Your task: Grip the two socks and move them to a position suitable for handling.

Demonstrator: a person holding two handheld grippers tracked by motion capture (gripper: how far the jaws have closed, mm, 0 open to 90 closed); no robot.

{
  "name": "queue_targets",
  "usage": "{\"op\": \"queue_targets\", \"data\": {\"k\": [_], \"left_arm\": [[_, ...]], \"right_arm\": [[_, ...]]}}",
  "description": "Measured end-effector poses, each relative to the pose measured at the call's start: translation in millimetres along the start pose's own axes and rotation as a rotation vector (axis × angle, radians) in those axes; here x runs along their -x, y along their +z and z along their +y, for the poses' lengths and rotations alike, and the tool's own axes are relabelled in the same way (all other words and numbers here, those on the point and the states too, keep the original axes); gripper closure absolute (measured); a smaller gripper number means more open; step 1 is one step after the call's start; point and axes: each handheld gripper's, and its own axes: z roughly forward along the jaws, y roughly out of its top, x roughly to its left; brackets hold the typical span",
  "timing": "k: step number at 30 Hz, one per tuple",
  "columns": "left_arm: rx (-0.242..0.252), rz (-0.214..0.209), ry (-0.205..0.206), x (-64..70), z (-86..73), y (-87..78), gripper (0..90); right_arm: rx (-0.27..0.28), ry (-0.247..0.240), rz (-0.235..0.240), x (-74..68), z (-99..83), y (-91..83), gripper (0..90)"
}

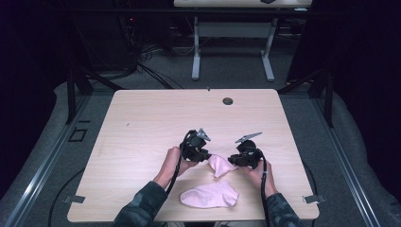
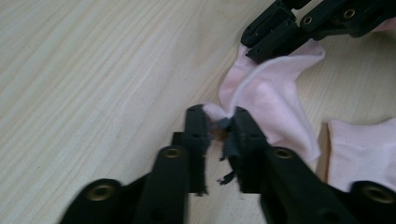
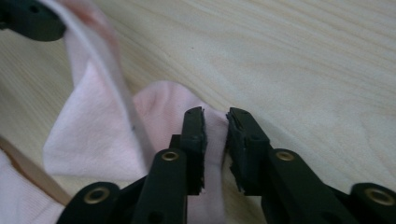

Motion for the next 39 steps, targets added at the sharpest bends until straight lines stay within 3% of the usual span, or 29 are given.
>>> {"op": "queue_targets", "data": {"k": [3, 6, 7, 9, 16, 17, 18, 19, 21, 23, 25, 27, 29, 32, 34, 35, 36, 38, 39], "left_arm": [[-0.013, 0.015, 0.031, 3.1, 0.5, 2.3, 86.5], [0.015, 0.050, 0.048, 4.7, -0.7, -4.3, 86.5], [0.034, 0.072, 0.051, 3.1, -1.5, -13.5, 86.5], [0.042, 0.068, 0.050, 2.0, -2.0, -18.4, 86.4], [0.093, 0.024, -0.031, -1.7, -16.7, -39.0, 86.4], [0.091, 0.030, -0.039, -2.2, -19.4, -38.9, 86.4], [0.083, 0.030, -0.051, -3.7, -22.2, -37.2, 86.4], [0.072, 0.029, -0.069, -5.9, -25.2, -34.6, 86.2], [0.057, 0.022, -0.096, -10.7, -31.2, -28.8, 86.2], [0.060, 0.017, -0.128, -15.7, -35.7, -26.1, 86.0], [0.062, 0.013, -0.145, -19.3, -38.3, -25.0, 85.9], [0.060, 0.014, -0.147, -20.0, -39.2, -24.8, 85.6], [0.058, 0.017, -0.148, -20.4, -39.8, -24.6, 85.5], [0.061, 0.016, -0.152, -21.4, -40.2, -24.3, 85.4], [0.062, 0.017, -0.151, -21.5, -40.3, -24.2, 85.2], [0.066, 0.019, -0.155, -21.7, -40.7, -24.3, 85.2], [0.066, 0.019, -0.155, -21.7, -40.7, -24.3, 85.2], [0.069, 0.019, -0.155, -21.6, -41.7, -24.5, 85.2], [0.069, 0.019, -0.155, -21.6, -41.7, -24.5, 85.2]], "right_arm": [[0.031, 0.016, -0.005, 2.0, -0.8, -1.1, 87.5], [0.050, 0.027, -0.003, 4.2, -1.1, -3.9, 88.1], [0.079, 0.038, -0.015, 5.1, -1.1, -9.3, 88.3], [0.089, 0.041, -0.023, 5.4, -0.9, -12.7, 88.3], [0.107, 0.081, -0.014, 2.1, 0.1, -42.5, 87.1], [0.106, 0.091, -0.009, 2.6, -1.1, -47.9, 77.3], [0.106, 0.091, -0.009, 2.6, -1.1, -47.9, 77.3], [0.122, 0.081, -0.022, 7.1, -5.2, -48.0, 68.7], [0.133, 0.077, -0.015, 10.5, -8.2, -47.4, 64.9], [0.151, 0.053, -0.003, 15.4, -14.1, -48.2, 57.9], [0.182, -0.002, -0.004, 15.0, -18.5, -50.5, 54.1], [0.212, -0.113, 0.037, 7.7, -23.3, -52.8, 47.5], [0.191, -0.180, 0.037, -0.4, -22.7, -47.1, 43.3], [0.176, -0.214, 0.059, -3.5, -19.3, -37.6, 41.3], [0.163, -0.222, 0.114, -2.2, -14.4, -25.1, 40.8], [0.141, -0.226, 0.160, 0.0, -12.5, -15.7, 43.9], [0.141, -0.226, 0.160, 0.0, -12.5, -15.7, 43.9], [0.143, -0.244, 0.192, -1.0, -15.2, -8.1, 56.5], [0.143, -0.244, 0.192, -1.0, -15.2, -8.1, 56.5]]}}
